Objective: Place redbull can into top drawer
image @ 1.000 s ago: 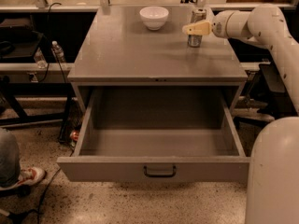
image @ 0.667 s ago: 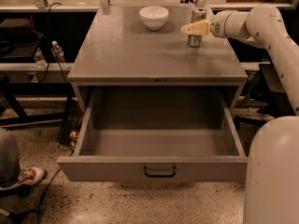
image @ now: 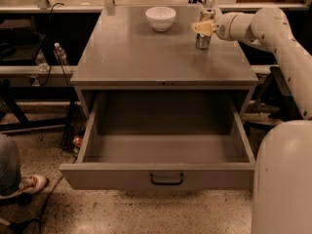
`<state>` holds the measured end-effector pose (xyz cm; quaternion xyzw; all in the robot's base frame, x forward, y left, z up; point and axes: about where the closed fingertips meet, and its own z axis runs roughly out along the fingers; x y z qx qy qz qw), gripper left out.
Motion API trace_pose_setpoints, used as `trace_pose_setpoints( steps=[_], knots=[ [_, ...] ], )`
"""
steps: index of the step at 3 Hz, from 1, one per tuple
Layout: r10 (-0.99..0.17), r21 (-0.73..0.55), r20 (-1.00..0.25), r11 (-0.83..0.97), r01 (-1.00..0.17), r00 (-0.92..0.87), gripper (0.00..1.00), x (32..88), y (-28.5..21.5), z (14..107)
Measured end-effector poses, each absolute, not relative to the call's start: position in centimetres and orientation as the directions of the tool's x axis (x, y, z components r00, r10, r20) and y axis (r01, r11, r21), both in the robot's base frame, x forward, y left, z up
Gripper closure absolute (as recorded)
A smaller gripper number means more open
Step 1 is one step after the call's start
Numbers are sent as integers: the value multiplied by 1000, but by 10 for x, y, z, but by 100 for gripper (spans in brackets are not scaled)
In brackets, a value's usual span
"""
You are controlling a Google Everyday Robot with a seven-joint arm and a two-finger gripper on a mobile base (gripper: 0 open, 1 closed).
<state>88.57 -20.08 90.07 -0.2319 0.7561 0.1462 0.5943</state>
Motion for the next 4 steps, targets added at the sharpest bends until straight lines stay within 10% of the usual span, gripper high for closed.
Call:
trace_pose_setpoints(
  steps=[2, 4],
  knots=[
    [-151, -41, -975, 847, -530, -165, 95, 855, -219, 927],
    [-133, -39, -982, 835, -548, -133, 100, 817, -242, 955]
  ],
)
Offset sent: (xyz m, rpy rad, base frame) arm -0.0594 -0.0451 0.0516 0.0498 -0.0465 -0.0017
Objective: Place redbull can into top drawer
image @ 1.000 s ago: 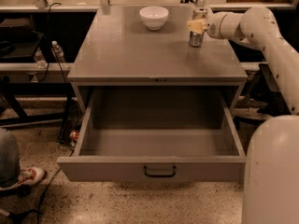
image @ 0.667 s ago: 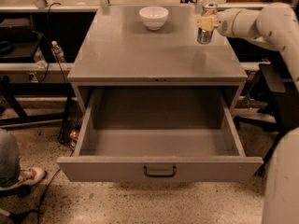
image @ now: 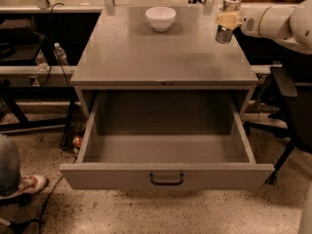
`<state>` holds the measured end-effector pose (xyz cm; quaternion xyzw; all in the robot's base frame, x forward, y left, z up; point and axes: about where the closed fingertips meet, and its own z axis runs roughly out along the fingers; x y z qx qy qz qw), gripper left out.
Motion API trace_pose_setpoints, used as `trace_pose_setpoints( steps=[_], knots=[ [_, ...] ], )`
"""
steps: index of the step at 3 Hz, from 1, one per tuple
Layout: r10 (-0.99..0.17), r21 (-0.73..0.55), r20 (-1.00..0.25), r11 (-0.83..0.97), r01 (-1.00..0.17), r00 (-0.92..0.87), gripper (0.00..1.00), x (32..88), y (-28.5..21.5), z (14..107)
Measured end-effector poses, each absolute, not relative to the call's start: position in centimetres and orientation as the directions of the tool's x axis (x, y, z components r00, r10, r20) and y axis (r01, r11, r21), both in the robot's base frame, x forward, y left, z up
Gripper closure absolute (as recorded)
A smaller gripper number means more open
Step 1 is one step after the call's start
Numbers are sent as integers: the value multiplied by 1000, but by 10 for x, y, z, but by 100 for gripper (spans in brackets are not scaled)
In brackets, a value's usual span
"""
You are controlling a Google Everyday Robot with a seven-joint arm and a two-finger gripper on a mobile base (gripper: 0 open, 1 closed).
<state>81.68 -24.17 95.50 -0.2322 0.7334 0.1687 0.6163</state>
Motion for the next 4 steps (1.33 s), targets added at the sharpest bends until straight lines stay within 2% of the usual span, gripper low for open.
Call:
trace_pose_setpoints(
  steps=[1, 4],
  knots=[
    [-153, -43, -980, 792, -609, -130, 100, 793, -236, 954],
    [-348, -131, -927, 652, -747, -142, 100, 643, -241, 944]
  ],
)
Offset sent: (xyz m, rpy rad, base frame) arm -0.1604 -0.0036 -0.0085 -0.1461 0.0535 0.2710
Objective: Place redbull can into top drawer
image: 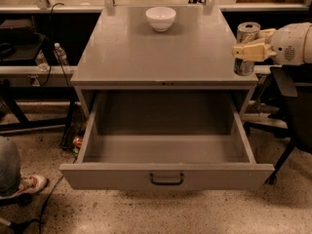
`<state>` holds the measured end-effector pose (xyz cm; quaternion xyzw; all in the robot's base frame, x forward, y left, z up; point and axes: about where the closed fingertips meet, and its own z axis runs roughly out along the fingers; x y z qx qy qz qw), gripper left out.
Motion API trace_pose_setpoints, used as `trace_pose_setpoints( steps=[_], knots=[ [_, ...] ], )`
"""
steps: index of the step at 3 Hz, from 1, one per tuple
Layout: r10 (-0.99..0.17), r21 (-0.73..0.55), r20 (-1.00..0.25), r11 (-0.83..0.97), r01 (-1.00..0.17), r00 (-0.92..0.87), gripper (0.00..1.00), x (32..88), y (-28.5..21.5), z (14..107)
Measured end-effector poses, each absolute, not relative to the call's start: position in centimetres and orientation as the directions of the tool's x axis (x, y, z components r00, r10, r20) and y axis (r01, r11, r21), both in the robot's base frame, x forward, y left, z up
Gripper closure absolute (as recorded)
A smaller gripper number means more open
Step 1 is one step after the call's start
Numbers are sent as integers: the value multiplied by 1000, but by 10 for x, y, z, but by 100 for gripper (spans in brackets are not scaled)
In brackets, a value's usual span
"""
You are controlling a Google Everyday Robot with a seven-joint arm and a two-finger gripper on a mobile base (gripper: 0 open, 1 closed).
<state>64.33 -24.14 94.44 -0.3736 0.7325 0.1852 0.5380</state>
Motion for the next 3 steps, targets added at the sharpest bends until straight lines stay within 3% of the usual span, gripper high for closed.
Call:
trace_pose_setpoints(
  steps=[1, 3],
  knots=[
    [-347, -124, -927, 648, -752, -146, 100, 643, -240, 941],
    [-477, -104, -851, 561, -821, -219, 100, 600, -217, 884]
  ],
)
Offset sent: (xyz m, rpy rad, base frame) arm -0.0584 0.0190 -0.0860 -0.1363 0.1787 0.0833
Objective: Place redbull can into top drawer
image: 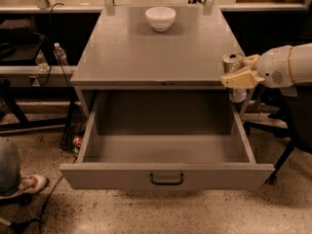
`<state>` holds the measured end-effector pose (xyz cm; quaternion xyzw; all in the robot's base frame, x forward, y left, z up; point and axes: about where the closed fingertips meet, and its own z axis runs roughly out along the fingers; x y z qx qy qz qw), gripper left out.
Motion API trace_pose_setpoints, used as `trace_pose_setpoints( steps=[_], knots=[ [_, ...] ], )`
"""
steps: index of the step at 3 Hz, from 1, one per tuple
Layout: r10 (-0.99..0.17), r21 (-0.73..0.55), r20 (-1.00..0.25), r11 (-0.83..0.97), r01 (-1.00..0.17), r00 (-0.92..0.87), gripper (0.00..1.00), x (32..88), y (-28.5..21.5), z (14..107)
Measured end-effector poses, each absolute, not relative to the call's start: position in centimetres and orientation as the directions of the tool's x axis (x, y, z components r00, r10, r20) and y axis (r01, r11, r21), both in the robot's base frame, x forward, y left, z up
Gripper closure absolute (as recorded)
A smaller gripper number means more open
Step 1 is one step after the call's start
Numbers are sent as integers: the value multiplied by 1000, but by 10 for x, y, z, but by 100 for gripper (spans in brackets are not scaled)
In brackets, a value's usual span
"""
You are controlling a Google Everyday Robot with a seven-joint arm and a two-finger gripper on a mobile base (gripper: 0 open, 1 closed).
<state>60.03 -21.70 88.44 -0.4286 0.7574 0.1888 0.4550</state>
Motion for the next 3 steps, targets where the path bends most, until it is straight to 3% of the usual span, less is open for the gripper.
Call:
trace_pose_setpoints(
  steps=[2, 3],
  knots=[
    [-635, -22, -716, 435, -900, -290, 100, 559, -181, 811],
    [-635, -22, -716, 435, -900, -290, 100, 559, -180, 811]
  ],
)
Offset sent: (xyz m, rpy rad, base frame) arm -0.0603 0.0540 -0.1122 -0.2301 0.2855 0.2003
